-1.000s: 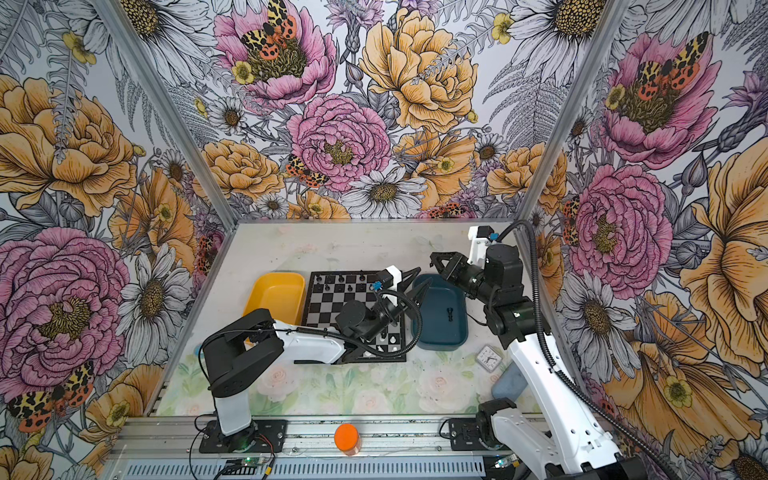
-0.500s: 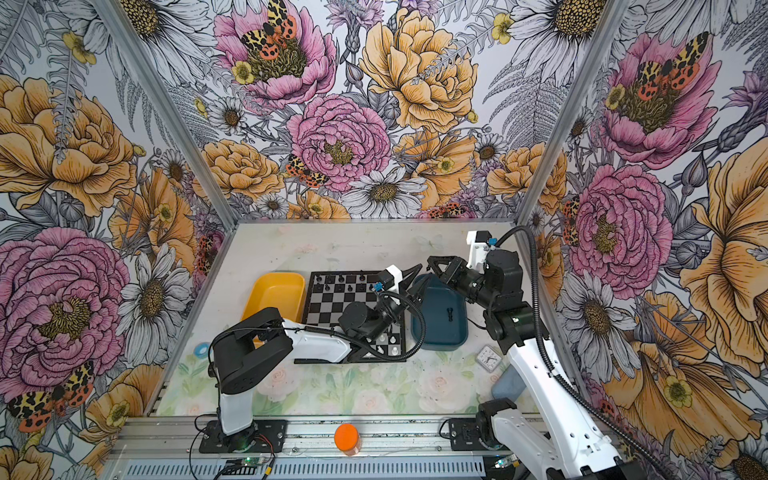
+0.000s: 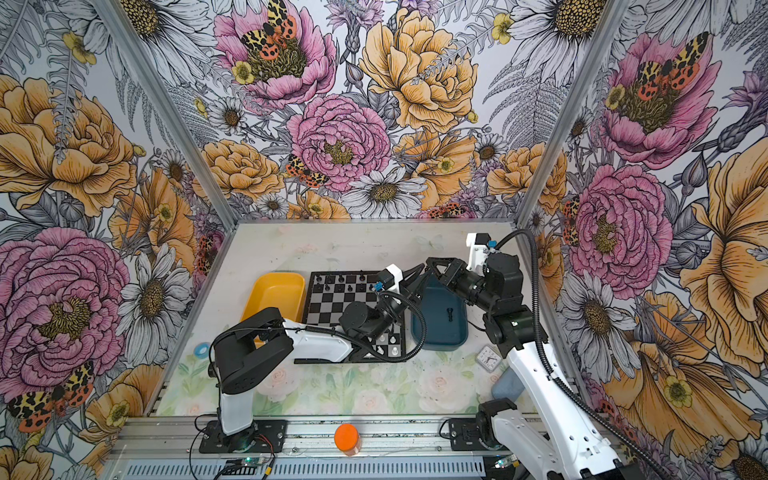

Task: Set up the chess pieces on the board
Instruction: 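Close the left gripper on the black piece held by the right gripper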

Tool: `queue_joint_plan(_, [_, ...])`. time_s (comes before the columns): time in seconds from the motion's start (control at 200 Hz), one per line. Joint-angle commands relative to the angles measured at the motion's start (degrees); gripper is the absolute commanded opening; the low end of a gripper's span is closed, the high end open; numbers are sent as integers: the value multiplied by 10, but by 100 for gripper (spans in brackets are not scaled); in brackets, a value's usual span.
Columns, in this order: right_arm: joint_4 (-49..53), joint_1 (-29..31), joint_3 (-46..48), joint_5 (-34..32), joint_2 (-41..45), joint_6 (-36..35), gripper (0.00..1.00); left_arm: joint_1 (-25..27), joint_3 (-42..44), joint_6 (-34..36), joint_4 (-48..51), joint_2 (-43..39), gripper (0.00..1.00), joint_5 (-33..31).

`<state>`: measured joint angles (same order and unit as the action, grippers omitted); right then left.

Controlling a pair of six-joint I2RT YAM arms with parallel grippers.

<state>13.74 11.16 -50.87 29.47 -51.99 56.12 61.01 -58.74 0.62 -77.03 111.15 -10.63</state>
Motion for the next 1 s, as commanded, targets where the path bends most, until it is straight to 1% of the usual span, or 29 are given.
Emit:
queue_joint_plan(0.0, [-26,-4,5,11,13,8,0,5,-11,4,-24,11,26,-3])
queue_joint_plan(0.185, [-26,-4,7,10,17,9,0,5,-11,3,-24,13,22,0])
queue_joint_plan(0.676, [-33,-4,13,10,22,17,0,7,-12,-3,-25,15,18,13])
queue_joint_plan(0.841, [-37,-4,16,10,22,18,0,8,-13,-5,-26,15,12,14])
queue_joint_plan(0.996, [-39,-4,18,11,23,20,0,7,-14,-5,-27,14,10,13])
